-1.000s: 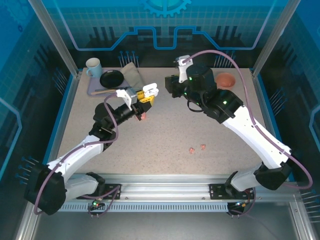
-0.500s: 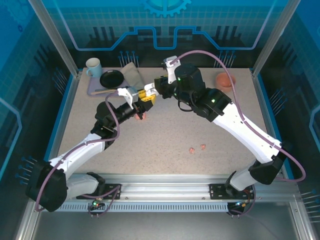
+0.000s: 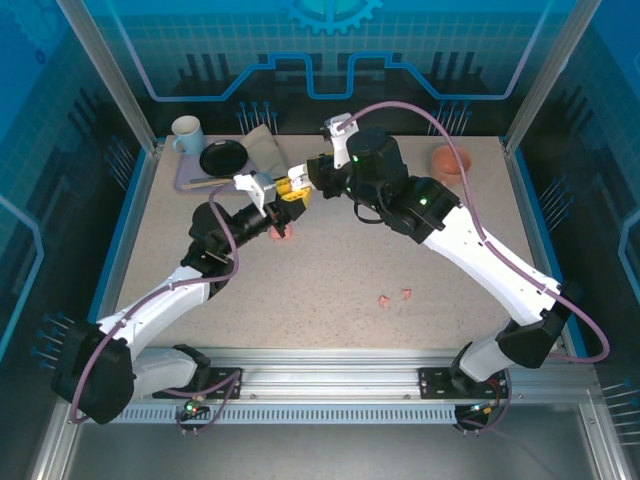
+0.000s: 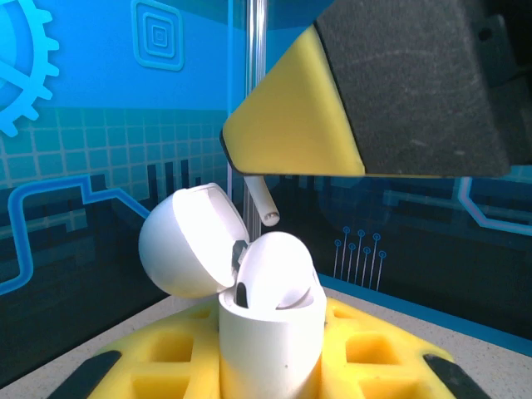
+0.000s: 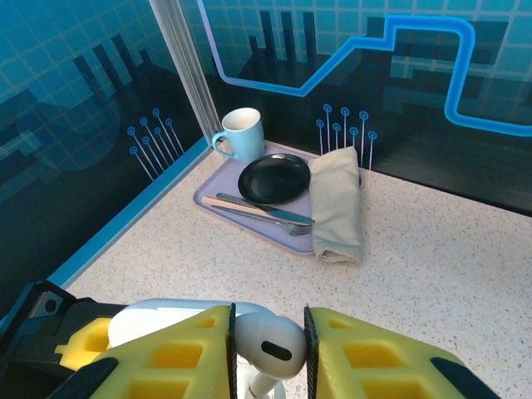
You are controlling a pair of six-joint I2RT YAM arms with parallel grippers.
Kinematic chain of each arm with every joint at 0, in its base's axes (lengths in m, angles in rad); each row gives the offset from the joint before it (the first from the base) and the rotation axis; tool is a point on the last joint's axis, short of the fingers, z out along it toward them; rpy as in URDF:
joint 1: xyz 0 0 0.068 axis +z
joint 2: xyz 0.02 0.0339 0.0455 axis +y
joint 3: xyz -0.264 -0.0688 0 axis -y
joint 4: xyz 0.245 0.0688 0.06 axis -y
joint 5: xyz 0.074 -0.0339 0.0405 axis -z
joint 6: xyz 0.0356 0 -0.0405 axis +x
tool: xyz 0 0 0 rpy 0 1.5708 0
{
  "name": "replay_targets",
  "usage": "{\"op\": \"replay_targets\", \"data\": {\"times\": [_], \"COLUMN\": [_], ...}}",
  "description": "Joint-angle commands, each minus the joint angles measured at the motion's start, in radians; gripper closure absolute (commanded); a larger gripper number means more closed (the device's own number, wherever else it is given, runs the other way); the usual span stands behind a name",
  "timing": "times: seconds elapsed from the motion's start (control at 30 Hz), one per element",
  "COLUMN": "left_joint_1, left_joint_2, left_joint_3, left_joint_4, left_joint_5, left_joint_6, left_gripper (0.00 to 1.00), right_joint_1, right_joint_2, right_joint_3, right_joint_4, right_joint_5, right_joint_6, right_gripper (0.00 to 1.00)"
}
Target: Insert wireless bluetooth earbuds into charging case
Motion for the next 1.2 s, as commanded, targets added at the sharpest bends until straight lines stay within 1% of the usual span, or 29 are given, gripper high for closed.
{"op": "replay_targets", "data": {"times": [0.0,0.43,0.7,0.97,1.17], "left_joint_1": [-0.007,-0.007,-0.007,-0.007,-0.007], "left_joint_2": [-0.003,-0.002,0.002,0.008,0.009], "left_joint_3": [0.038,0.038,0.043,0.046,0.045], "left_joint_4": [0.042,0.041,0.039,0.04,0.035], "left_joint_5": [-0.007,-0.013,-0.017,-0.018,-0.017], "left_joint_6": [0.002,0.005,0.009,0.004,0.003], "left_gripper": [1.0,1.0,1.0,1.0,1.0], "right_joint_1": [0.017,0.02,0.084,0.109,0.109], "right_joint_2": [0.006,0.024,0.022,0.032,0.035], "right_joint_3": [-0.015,-0.028,-0.051,-0.047,-0.03], "right_joint_4": [0.014,0.002,0.009,-0.002,-0.006], "right_joint_5": [-0.009,-0.017,0.012,0.03,0.054], "right_joint_6": [-0.01,-0.036,-0.171,-0.19,-0.186], "right_gripper": [0.74,0.74,0.75,0.71,0.61]}}
